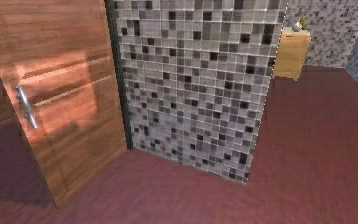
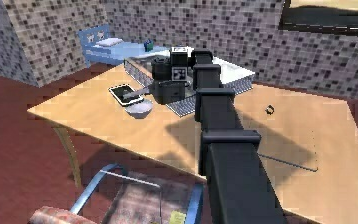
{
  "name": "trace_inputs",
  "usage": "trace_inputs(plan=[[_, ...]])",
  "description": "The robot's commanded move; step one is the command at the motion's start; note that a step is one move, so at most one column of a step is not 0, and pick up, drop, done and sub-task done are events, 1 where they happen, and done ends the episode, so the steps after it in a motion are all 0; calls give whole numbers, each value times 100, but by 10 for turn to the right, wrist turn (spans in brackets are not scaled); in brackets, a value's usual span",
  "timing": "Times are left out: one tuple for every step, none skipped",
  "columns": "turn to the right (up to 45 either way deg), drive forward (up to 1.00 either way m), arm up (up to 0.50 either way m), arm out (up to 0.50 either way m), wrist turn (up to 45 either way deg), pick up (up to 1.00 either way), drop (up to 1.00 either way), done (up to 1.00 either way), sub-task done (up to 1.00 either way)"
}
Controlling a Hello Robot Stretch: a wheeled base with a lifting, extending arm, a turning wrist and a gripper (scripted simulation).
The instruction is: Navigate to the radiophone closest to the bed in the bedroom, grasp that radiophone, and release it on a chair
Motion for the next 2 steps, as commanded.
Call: trace_inputs(plan=[[0, 0, -50, 0, 0, 0, 0, 0, 0], [0, 0, 0, 0, 0, 0, 100, 0, 0]])
